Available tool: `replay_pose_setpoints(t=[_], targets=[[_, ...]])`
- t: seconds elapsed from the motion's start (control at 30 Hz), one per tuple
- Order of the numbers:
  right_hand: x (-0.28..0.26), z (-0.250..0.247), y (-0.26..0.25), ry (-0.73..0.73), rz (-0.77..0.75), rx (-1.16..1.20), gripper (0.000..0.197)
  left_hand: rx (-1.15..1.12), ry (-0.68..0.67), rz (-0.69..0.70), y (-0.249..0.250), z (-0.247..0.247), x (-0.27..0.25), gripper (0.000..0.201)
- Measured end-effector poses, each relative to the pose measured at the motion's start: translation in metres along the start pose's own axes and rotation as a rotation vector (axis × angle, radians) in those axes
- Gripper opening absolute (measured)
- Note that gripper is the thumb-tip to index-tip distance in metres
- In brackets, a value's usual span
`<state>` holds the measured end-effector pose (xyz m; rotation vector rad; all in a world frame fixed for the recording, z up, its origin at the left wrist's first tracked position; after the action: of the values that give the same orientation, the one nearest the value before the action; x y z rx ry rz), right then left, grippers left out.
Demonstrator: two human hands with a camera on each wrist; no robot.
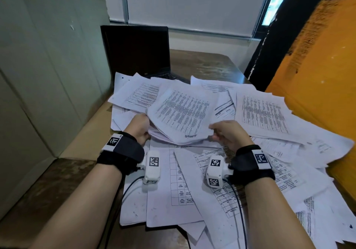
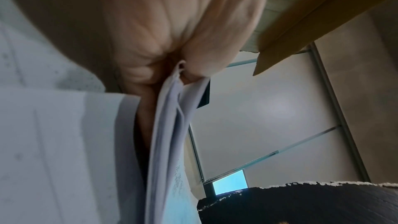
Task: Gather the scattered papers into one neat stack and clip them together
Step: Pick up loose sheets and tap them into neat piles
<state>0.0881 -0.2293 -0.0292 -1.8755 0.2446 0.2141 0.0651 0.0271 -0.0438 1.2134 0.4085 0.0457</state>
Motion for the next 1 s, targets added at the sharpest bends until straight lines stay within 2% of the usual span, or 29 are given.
replay_pose_setpoints(t=[0.1, 0.2, 0.3, 0.37, 0.4, 0.5, 0.57, 0.63, 0.73, 0.8, 0.83, 0.9, 1.0], targets=[[0.002, -0.006, 0.002, 0.062, -0.045, -0.109, 0.020, -0.036, 0.008, 0.012, 0.004, -0.002, 0.002, 0.021], [0.008, -0.014, 0.006, 0.118, -0.109, -0.181, 0.007, -0.066, -0.037, -0.030, 0.005, -0.003, 0.000, 0.042], [0.009, -0.012, 0.004, 0.100, -0.105, -0.262, 0.041, 0.047, -0.091, -0.004, 0.004, 0.004, -0.001, 0.040], [0.008, -0.007, 0.002, 0.057, -0.104, -0.326, 0.047, 0.180, -0.096, 0.033, 0.002, 0.008, -0.003, 0.044], [0.005, -0.004, 0.001, 0.008, -0.107, -0.326, 0.043, 0.184, -0.112, 0.018, 0.000, 0.010, -0.003, 0.045], [-0.001, 0.003, -0.002, -0.098, -0.059, -0.171, 0.012, 0.161, -0.135, 0.082, 0.004, 0.013, -0.005, 0.030], [-0.006, 0.004, -0.005, -0.168, 0.012, 0.055, 0.012, 0.133, -0.062, 0.150, 0.012, 0.009, -0.003, 0.031], [-0.009, 0.001, -0.007, -0.213, 0.052, 0.209, 0.009, 0.027, -0.068, 0.117, 0.014, 0.004, -0.001, 0.033], [-0.014, -0.011, -0.008, -0.236, 0.001, 0.200, 0.023, -0.100, -0.178, -0.034, 0.011, 0.001, -0.007, 0.028], [-0.019, -0.013, -0.009, -0.338, -0.067, 0.156, 0.023, -0.107, -0.186, -0.075, 0.012, -0.004, -0.006, 0.038], [-0.021, -0.012, -0.010, -0.407, -0.106, 0.118, 0.034, -0.074, -0.173, -0.056, 0.013, -0.006, -0.004, 0.039], [-0.023, -0.009, -0.011, -0.487, -0.151, 0.025, 0.052, 0.074, -0.137, 0.090, 0.020, -0.007, 0.000, 0.033], [-0.025, -0.005, -0.015, -0.471, -0.220, 0.009, 0.051, 0.152, -0.111, 0.382, 0.030, -0.001, -0.009, 0.033]])
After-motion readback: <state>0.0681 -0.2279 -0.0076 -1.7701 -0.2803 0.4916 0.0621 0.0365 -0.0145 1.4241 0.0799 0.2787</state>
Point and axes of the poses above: each hand's wrist, its own x-axis towards the middle knuckle, its own z-axis out of the palm, y = z × x, the point moved 3 cm from there along x, towards the middle knuckle, and after that the axes turned 12 degrees about -x, right-handed, at the moved point
